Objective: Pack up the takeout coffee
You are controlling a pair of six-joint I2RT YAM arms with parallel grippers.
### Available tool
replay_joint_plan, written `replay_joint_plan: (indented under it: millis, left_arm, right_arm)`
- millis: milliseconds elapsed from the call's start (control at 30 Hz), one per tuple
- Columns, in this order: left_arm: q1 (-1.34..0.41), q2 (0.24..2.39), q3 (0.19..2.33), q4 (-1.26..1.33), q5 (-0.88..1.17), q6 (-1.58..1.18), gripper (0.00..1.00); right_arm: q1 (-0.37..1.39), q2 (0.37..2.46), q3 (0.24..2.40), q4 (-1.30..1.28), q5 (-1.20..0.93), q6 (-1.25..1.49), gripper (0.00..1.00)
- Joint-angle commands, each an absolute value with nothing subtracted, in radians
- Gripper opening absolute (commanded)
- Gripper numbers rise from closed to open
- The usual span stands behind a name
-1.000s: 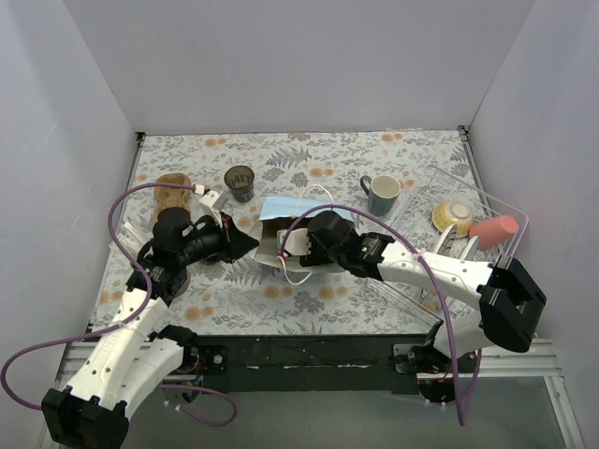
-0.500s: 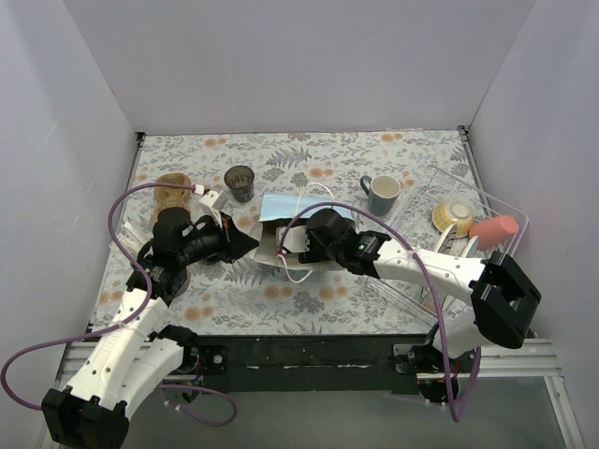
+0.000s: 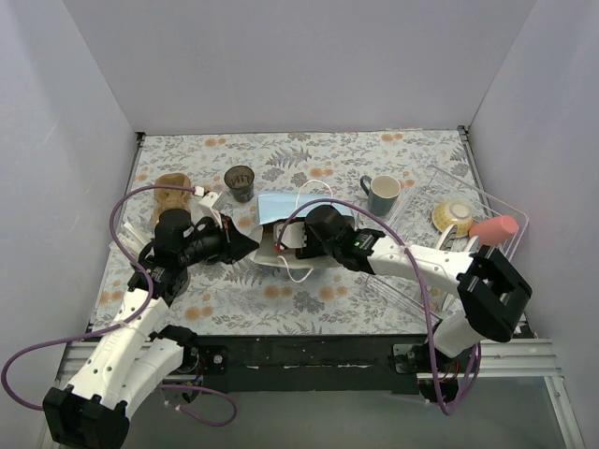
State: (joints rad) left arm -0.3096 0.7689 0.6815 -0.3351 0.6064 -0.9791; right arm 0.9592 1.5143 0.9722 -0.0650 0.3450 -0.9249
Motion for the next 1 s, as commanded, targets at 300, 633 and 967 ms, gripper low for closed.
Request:
replay_joint_plan:
  millis: [300, 633, 967]
  left_arm:
    - [-0.308, 0.759, 0.663, -0.314, 0.638, -1.068, 0.0]
    - [-0.307, 0.764, 0.653, -0.296, 0.643, -1.112, 0.0]
    - [-0.307, 0.762, 0.644, -0.299, 0.635, -1.117, 0.0]
  right_arm:
    - [0.937, 1.604, 0.965, 0.135, 0.391, -0.899, 0.29]
    - [0.937, 1.652, 0.997, 0.172, 0.414, -0.828, 0.34]
    - [0.927, 1.684, 0.999, 0.21, 0.416, -0.808, 0.36]
